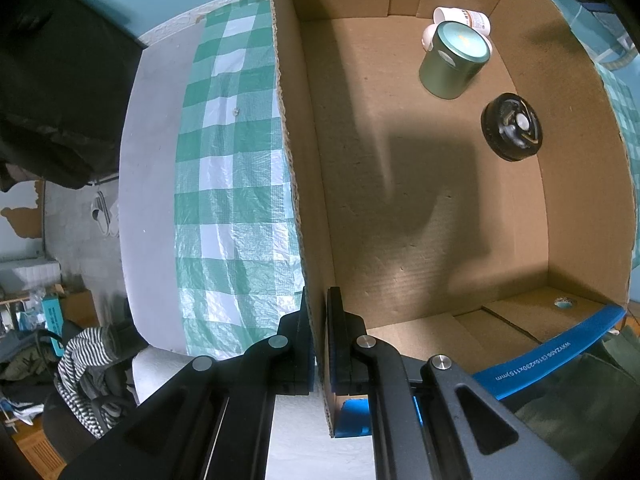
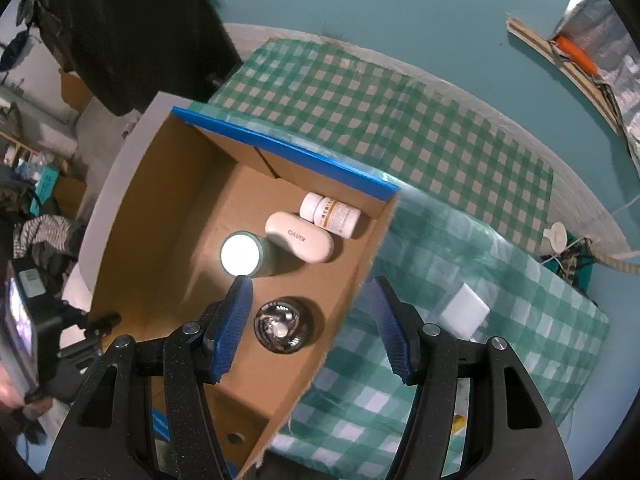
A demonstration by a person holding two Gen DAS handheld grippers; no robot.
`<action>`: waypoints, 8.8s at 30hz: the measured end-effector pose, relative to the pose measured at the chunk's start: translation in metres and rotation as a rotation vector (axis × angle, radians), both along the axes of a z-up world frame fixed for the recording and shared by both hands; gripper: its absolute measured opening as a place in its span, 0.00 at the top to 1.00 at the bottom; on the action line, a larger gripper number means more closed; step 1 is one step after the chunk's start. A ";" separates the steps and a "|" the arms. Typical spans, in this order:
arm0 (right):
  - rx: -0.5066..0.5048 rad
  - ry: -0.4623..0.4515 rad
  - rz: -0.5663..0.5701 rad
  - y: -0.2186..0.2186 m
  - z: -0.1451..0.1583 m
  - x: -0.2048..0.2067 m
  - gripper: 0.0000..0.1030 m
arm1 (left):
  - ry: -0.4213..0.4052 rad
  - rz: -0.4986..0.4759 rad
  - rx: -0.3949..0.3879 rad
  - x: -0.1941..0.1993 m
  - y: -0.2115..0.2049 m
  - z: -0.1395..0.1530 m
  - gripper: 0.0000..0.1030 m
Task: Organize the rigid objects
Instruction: 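Move the right gripper to the gold-and-pink SANY lighter and grasp it, then lift the SANY lighter with the right gripper and carry it over the box, then open the right gripper to drop the lighter into the box, then move the right gripper back over the remaining objects on the table, then lower the right gripper onto the white octagonal device and grasp it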
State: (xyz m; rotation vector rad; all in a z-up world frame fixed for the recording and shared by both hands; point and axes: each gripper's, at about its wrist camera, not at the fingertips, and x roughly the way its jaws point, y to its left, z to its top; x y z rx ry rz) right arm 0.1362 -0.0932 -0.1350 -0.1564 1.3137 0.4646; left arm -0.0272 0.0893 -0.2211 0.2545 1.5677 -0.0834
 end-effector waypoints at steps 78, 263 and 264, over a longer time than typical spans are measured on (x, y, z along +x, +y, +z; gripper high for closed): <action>-0.086 0.313 -0.636 -0.231 -0.152 -0.111 0.78 | 0.005 0.002 0.007 0.003 -0.005 0.002 0.95; -0.057 0.326 -0.486 -0.234 -0.146 -0.027 0.25 | 0.013 0.011 0.016 0.000 -0.003 0.001 0.95; -0.061 0.329 -0.486 -0.233 -0.148 -0.028 0.25 | 0.014 0.011 0.016 0.000 -0.003 0.001 0.95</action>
